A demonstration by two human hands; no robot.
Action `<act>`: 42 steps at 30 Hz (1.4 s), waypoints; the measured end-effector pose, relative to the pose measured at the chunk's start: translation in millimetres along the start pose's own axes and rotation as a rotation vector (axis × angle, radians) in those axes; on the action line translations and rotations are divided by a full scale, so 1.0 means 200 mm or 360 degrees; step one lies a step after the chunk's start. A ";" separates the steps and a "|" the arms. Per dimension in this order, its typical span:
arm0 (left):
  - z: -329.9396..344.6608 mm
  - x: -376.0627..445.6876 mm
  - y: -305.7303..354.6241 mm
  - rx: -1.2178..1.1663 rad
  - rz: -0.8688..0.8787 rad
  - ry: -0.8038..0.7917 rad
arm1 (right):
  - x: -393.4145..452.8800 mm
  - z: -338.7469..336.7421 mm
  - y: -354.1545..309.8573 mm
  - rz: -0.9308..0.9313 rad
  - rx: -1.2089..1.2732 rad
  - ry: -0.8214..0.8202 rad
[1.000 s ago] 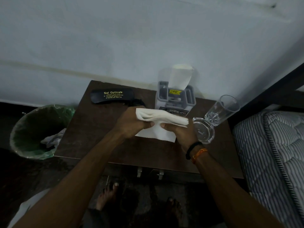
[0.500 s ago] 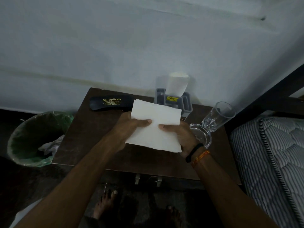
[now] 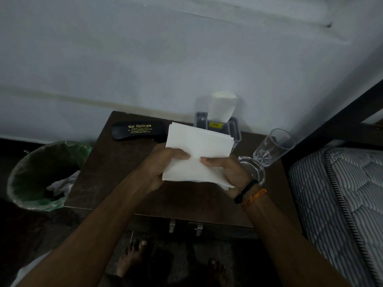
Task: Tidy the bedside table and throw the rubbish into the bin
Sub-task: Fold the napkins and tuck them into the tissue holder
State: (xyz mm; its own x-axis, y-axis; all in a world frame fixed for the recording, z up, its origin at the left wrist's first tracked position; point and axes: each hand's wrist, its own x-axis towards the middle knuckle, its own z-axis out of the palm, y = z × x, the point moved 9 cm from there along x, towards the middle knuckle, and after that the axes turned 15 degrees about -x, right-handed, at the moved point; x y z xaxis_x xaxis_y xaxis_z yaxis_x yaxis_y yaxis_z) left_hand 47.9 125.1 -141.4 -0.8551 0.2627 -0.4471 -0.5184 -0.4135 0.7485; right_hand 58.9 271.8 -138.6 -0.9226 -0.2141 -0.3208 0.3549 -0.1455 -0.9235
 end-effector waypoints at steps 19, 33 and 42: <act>0.01 0.00 0.08 -0.0194 0.0080 -0.0087 | 0.00 -0.11 -0.01 0.0220 0.0255 -0.0062; 0.00 0.00 0.22 0.0344 0.0453 -0.0080 | -0.02 -0.13 -0.13 -0.0061 -0.0129 -0.0037; 0.16 -0.08 0.00 0.0918 -0.0006 -0.0556 | -0.01 -0.13 -0.04 0.0222 -0.0351 -0.0036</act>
State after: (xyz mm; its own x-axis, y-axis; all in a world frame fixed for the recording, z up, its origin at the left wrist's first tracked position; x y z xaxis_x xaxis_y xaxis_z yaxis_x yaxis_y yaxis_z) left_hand 62.3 149.6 -118.0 -0.7489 0.5700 -0.3380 -0.3489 0.0944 0.9324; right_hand 53.8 298.7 -136.9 -0.8626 -0.2395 -0.4457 0.4344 0.1008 -0.8950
